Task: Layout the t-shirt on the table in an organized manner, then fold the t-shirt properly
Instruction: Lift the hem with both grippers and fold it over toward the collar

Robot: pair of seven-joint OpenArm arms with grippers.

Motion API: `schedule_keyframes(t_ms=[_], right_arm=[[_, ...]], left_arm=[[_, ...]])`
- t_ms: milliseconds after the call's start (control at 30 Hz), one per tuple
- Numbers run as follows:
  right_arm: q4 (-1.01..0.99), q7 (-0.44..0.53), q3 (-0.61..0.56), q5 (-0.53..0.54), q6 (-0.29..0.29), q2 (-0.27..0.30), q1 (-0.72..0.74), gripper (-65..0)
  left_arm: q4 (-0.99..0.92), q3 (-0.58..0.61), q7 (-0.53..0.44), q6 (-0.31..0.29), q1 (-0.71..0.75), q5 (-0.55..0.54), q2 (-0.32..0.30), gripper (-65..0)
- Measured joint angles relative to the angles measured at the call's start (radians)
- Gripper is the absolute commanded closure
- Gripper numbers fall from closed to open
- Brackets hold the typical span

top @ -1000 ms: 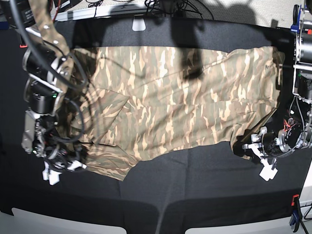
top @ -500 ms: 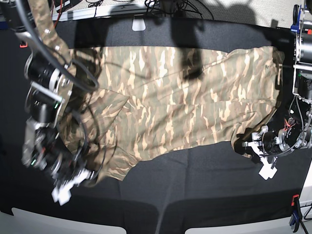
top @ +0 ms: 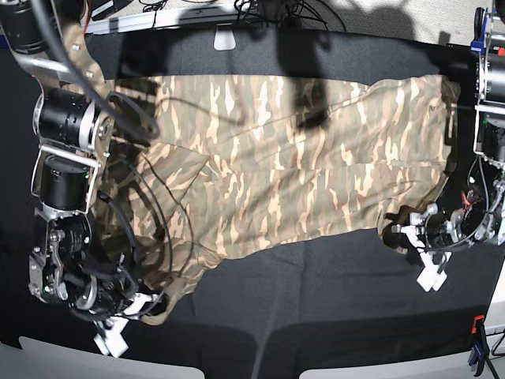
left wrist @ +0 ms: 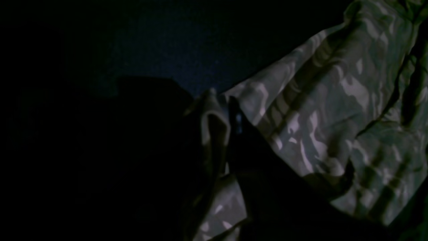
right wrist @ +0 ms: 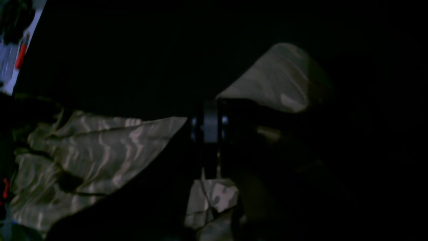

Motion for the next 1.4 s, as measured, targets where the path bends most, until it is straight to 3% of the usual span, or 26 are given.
schedule_keyframes(t_ms=[167, 400, 700, 967, 1067, 1167, 1333, 1400], right_arm=[[0.126, -0.068, -0.003, 0.109, 0.003, 0.0, -0.077, 0.0], [0.435, -0.078, -0.003, 0.127, 0.003, 0.0, -0.27, 0.0], [0.722, -0.088, 0.087, 0.145, 0.004, -0.003, -0.569, 0.0], [0.962, -0.086, 0.211, 0.175, 0.007, 0.04, -0.808, 0.0], [1.004, -0.084, 0.273, 0.179, 0.007, 0.061, -0.863, 0.0], [1.01, -0.072, 0.339, 0.17, 0.007, 0.062, -0.875, 0.0], [1.01, -0.018, 0.344, 0.159, 0.007, 0.064, -0.855, 0.0], [1.005, 0.027, 0.33, 0.097, 0.007, 0.061, -0.839, -1.0]], left_arm=[[0.092, 0.0, 0.02, -0.001, 0.002, 0.021, -0.012, 0.0], [0.243, 0.0, 0.023, 0.035, 0.089, 0.077, -0.014, 0.0], [0.581, 0.0, 0.021, 0.161, 0.283, 0.141, -0.142, 0.0], [0.856, 0.004, 0.024, 0.259, 0.46, 0.264, -0.198, 0.0], [0.937, 0.004, 0.024, 0.305, 0.51, 0.324, -0.205, 0.0], [0.988, 0.004, 0.023, 0.314, 0.542, 0.362, -0.214, 0.0], [0.998, 0.004, -0.003, 0.316, 0.543, 0.365, -0.212, 0.0], [0.998, 0.004, -0.002, 0.316, 0.543, 0.365, -0.212, 0.0]])
